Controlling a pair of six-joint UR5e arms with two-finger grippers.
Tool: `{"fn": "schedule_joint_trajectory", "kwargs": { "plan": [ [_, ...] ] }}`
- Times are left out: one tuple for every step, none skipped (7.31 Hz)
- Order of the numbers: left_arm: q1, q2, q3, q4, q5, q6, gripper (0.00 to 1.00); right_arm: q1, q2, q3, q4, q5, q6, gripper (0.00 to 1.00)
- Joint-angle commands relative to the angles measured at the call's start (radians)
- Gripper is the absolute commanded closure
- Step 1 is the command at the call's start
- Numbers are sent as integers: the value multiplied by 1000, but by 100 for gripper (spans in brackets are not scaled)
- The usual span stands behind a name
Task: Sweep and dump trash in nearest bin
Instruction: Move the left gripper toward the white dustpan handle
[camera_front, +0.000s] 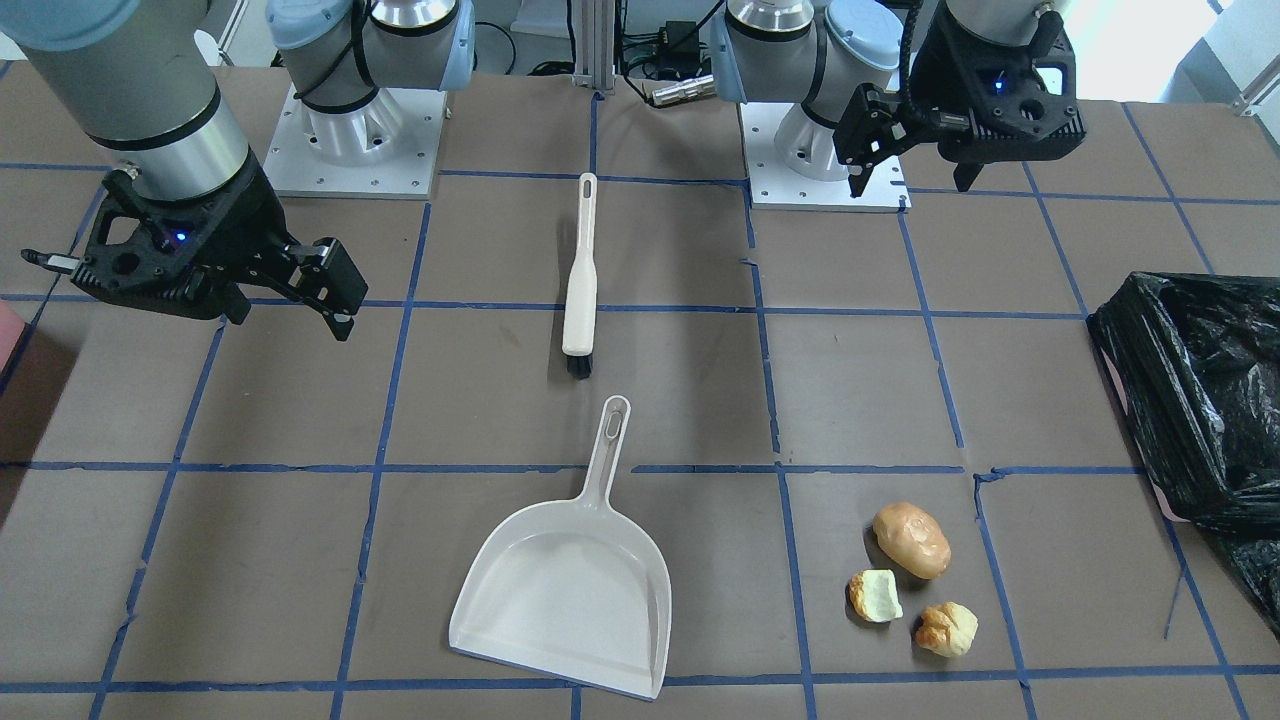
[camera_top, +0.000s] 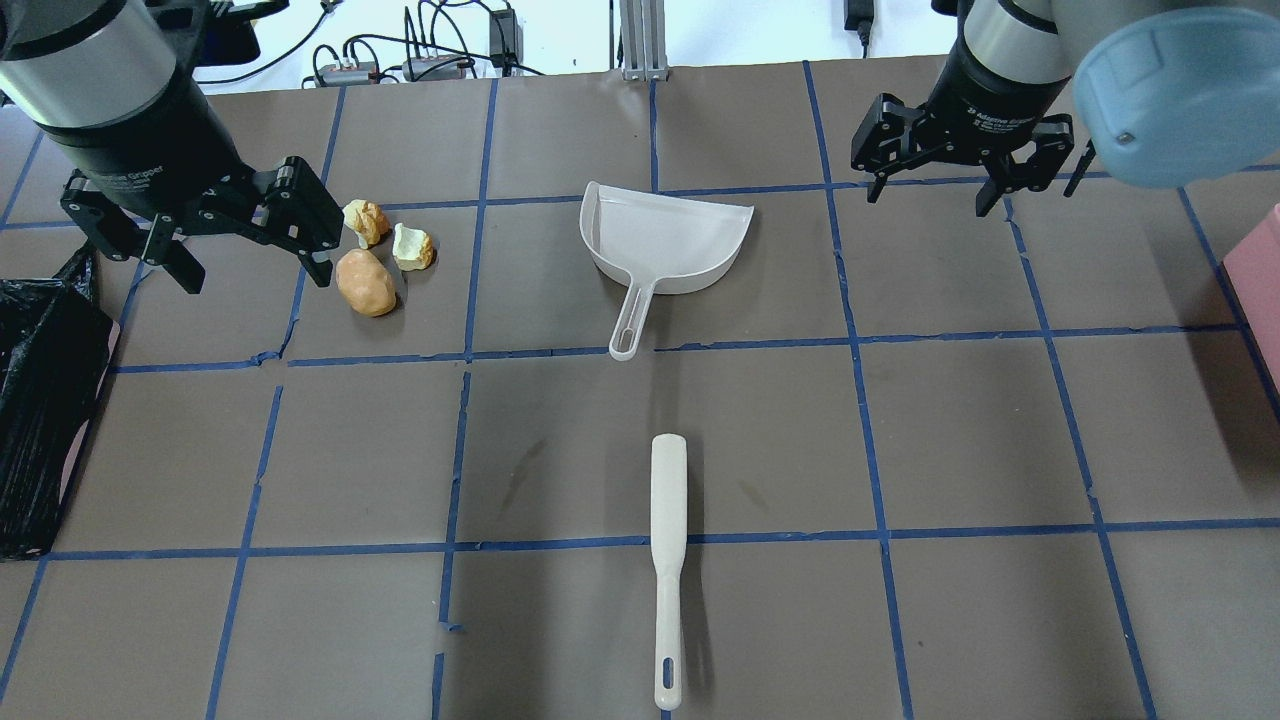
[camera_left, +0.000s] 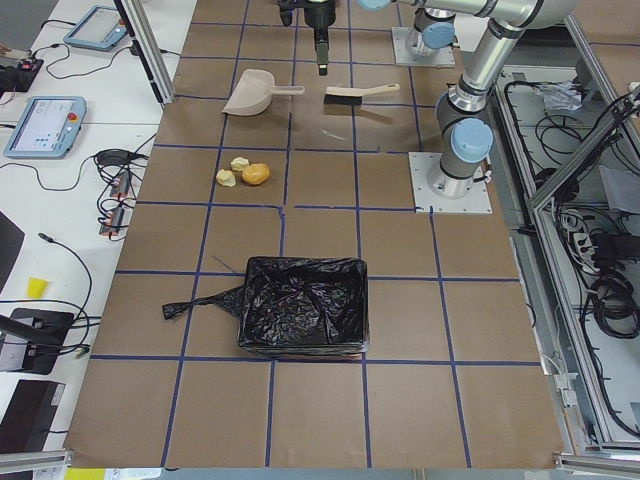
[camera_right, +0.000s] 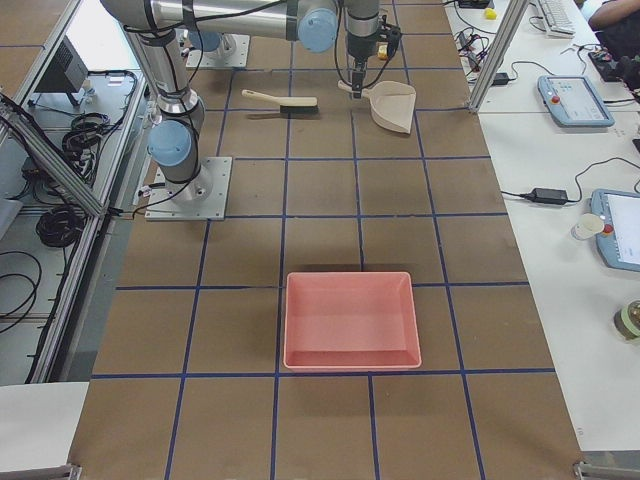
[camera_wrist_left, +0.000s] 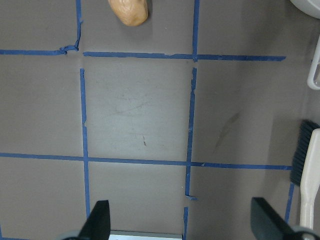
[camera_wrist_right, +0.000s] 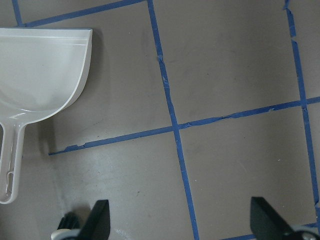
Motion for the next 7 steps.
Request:
{"fn": "schedule_joint_trajectory", "kwargs": {
  "plan": [
    [0, 0, 0, 0, 0, 0, 0, -4, 2, 10, 1, -2, 0, 0],
    [0, 0, 0, 0, 0, 0, 0, -4, -1, 12, 1, -2, 0, 0],
    [0, 0, 0, 0, 0, 1, 0, -4, 1, 13, 1, -2, 0, 0],
    [-2, -3, -3, -3, 2, -2, 0, -4, -1, 12, 1, -2, 0, 0],
    [-5, -11, -33, 1, -3, -2, 0, -4, 1, 12, 1, -2, 0, 0],
    [-17, -12, -64, 47, -8, 0, 0, -4, -1, 13, 1, -2, 0, 0],
    [-34, -23, -75, 85, -9, -2, 0, -4, 1, 13, 1, -2, 0, 0]
  ]
}}
